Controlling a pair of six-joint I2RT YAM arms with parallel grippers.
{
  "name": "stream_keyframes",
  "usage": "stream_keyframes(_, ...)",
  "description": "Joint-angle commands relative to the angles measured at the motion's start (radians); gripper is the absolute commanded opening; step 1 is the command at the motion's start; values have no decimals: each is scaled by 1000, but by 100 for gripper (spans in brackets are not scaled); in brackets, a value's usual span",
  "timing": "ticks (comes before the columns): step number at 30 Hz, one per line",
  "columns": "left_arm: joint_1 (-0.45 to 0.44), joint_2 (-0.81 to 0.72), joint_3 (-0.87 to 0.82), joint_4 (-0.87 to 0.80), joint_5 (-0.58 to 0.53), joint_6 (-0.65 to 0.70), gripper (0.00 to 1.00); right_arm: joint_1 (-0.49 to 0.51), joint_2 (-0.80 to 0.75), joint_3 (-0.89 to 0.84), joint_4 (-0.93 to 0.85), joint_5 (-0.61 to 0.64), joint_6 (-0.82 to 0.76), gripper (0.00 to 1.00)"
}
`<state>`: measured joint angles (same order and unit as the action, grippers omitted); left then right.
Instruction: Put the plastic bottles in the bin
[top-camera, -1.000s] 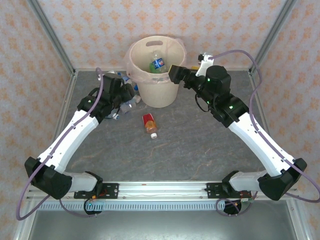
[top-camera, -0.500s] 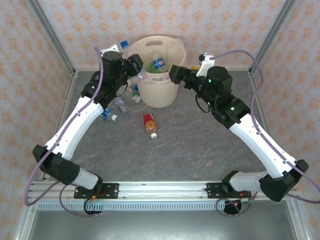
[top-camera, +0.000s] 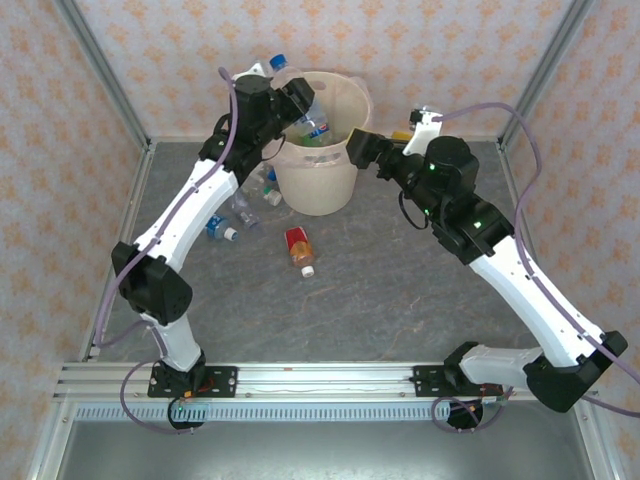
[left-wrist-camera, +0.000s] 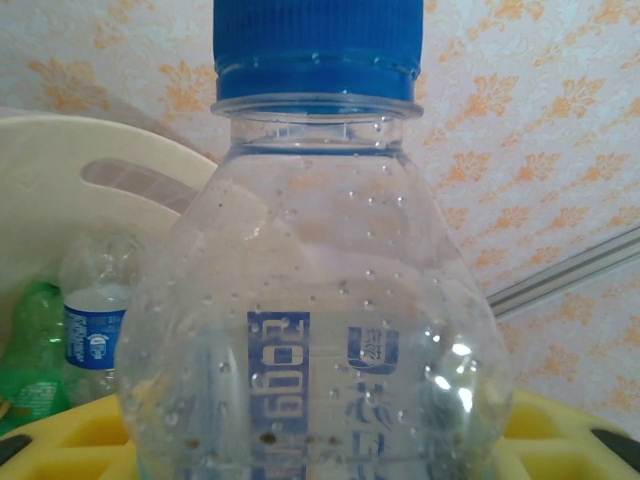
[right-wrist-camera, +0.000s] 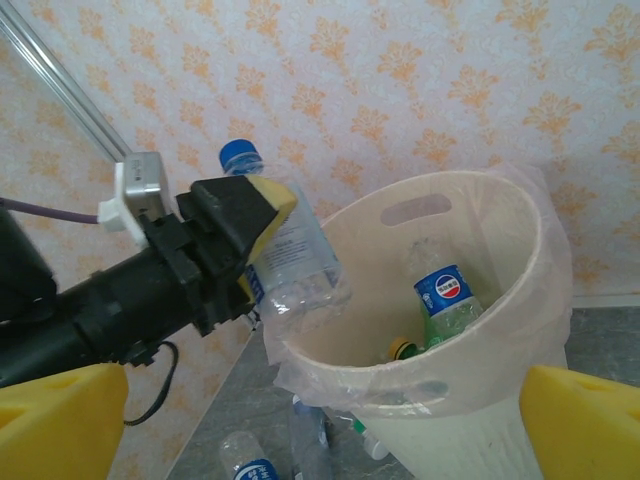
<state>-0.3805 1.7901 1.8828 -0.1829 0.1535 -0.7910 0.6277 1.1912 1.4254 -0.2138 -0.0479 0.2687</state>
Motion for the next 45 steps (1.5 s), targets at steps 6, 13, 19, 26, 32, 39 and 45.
stream_keyframes(6,-18,102,127,22,50,-61,51,6,-43,18,-9,40,-16,100)
stream_keyframes(13,-20,148,191,-29,64,-51,71,6,-41,9,-6,44,-22,100)
stream_keyframes(19,-18,153,248,-88,56,-38,99,6,-39,3,3,40,-23,100)
stream_keyframes(26,-17,96,248,-133,24,-11,99,7,-36,-5,11,27,-20,100)
stream_keyframes(32,4,7,171,-159,-4,19,99,7,-27,-7,19,1,-13,100)
stream_keyframes(39,37,-161,-37,-161,-77,60,99,12,-14,2,30,-39,-2,100)
stream_keyframes(45,100,-331,-270,-139,-120,51,99,29,38,22,43,-62,6,100)
